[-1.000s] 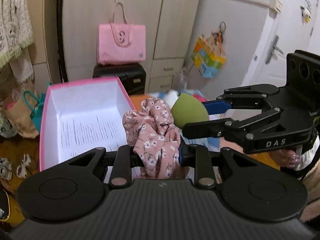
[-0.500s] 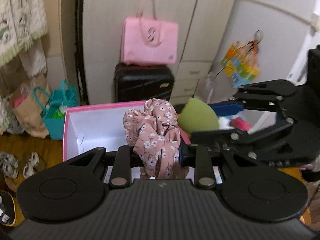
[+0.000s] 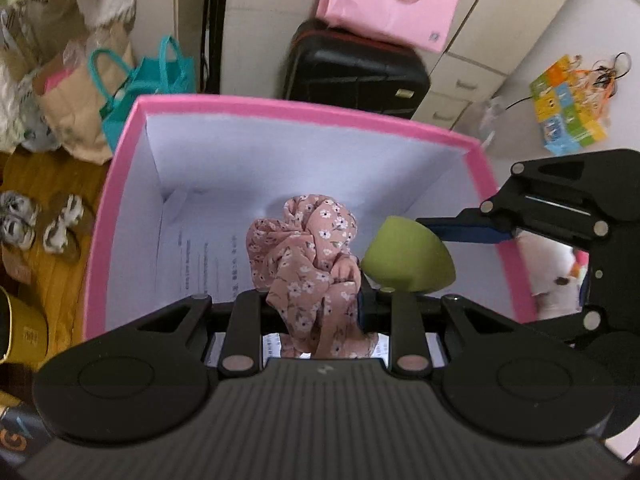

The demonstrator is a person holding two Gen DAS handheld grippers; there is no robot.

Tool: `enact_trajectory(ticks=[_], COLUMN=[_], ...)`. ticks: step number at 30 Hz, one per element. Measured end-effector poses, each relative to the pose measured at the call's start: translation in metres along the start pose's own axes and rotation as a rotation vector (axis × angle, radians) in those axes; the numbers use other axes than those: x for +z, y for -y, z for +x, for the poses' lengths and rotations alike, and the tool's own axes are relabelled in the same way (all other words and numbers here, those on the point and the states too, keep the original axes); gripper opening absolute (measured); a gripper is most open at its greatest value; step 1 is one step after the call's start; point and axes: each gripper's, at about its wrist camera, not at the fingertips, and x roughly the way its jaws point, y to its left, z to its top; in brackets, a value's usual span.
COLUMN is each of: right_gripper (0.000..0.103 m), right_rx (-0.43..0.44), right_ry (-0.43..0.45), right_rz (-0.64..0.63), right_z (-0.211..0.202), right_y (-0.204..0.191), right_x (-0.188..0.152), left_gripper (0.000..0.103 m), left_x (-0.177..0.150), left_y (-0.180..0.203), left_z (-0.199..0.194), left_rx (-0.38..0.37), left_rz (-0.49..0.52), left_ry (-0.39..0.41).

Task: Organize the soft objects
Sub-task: 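Open both tools to drop the scrunchie and sponge into the box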

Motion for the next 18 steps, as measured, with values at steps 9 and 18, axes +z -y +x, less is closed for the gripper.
enact_trajectory(ticks=[9, 18], right_gripper=[0.041, 0.051], right_rx=[-0.060, -0.112], right_ry=[-0.103, -0.085], right_rz=[-0.035, -0.053], right_z=[0.034, 0.042], right_y=[-0.005, -0.012], right_x=[0.010, 0.009], left_gripper=[0.027, 0.049], left_x=[0.007, 0.005], left_y=[-0.013, -0.013], left_z=[0.021, 0.014], left_rx=[0.006, -0.017], left_rz=[-0.059, -0.072], left_ry=[-0.005, 0.038])
